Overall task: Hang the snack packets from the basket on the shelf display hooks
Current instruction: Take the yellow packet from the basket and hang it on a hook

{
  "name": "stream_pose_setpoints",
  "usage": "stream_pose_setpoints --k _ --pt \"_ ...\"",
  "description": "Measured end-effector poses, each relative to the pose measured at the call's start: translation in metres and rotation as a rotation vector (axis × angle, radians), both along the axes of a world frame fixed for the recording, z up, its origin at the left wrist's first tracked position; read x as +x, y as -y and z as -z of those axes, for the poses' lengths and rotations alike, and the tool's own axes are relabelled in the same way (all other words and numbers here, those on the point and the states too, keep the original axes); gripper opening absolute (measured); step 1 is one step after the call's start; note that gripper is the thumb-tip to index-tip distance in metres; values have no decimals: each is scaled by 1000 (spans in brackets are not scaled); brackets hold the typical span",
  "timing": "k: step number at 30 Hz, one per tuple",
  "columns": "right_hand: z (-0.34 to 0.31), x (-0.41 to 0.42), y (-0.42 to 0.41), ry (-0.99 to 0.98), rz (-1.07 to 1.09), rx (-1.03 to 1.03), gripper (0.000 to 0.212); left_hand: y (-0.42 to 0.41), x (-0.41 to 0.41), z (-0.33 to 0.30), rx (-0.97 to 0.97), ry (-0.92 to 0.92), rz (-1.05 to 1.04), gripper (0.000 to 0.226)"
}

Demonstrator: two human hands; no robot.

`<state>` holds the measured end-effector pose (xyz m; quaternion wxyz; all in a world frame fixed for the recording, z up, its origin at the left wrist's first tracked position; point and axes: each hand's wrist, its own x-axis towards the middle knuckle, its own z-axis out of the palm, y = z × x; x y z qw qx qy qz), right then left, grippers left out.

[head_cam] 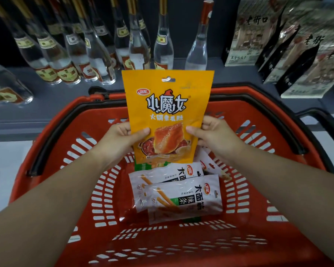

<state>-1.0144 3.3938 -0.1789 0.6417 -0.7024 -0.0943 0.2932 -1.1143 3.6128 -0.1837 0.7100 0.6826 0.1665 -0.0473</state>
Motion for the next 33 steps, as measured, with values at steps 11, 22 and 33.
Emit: stream_pose_setpoints --k 11,22,33 --pt "-92 20 -6 174 44 95 13 5 18 -92 140 150 -116 30" --pt "-376 16 7 212 106 85 13 22 22 -377 140 196 -133 19" --pt "-725 -1 20 301 190 90 9 38 17 -720 195 325 -136 12"
